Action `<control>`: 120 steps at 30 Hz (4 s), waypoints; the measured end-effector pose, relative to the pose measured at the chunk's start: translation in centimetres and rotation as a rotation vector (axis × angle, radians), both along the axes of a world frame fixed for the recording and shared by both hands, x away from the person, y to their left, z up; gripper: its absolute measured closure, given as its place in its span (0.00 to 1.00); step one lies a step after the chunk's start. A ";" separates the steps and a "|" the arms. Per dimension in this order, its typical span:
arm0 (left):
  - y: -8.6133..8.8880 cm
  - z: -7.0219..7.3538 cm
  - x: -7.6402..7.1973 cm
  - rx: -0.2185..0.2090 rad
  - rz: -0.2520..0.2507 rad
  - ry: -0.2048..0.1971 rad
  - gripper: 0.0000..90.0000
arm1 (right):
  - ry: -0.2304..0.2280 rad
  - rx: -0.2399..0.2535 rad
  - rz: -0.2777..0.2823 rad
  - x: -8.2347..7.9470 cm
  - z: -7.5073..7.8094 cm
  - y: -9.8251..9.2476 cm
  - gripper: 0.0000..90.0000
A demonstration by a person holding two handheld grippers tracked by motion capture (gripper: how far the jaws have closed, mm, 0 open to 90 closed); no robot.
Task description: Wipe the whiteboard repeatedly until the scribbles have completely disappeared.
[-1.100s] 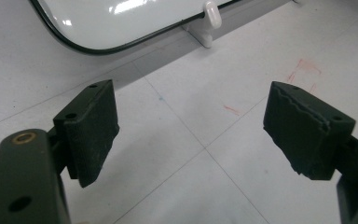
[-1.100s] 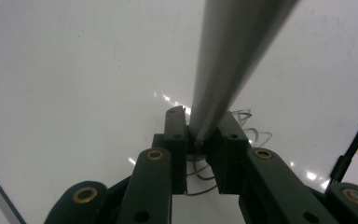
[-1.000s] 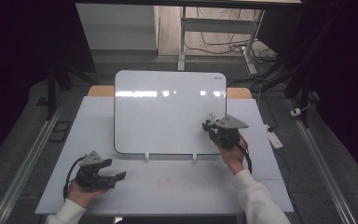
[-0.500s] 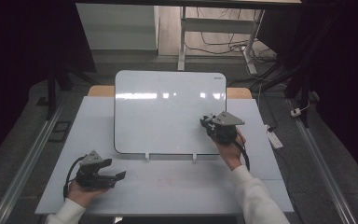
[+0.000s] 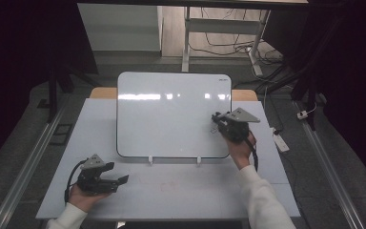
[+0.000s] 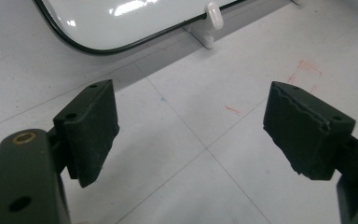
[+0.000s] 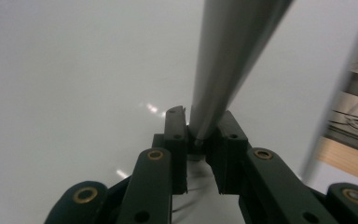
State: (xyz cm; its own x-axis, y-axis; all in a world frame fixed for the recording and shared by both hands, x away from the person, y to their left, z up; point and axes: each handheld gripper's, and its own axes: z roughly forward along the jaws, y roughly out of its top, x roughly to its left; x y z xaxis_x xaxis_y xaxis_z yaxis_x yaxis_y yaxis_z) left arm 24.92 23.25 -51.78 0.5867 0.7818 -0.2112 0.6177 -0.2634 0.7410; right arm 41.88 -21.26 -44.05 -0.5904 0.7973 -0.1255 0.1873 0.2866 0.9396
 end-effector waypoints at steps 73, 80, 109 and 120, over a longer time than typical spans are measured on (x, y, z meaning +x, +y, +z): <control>0.0 0.0 0.2 -0.001 0.000 0.001 0.21 | 0.020 -0.123 0.130 -3.0 -2.4 0.7 0.86; 0.3 0.0 0.2 -0.007 0.004 -0.001 0.21 | 0.038 -0.107 0.132 -2.8 -2.2 0.7 0.86; -0.2 0.4 0.1 -0.016 -0.003 -0.026 0.21 | 0.082 0.010 0.160 -6.7 -1.0 0.2 0.86; -0.9 1.8 -0.1 -0.054 0.005 -0.114 0.25 | 0.217 0.017 0.297 -9.5 -2.3 1.3 0.86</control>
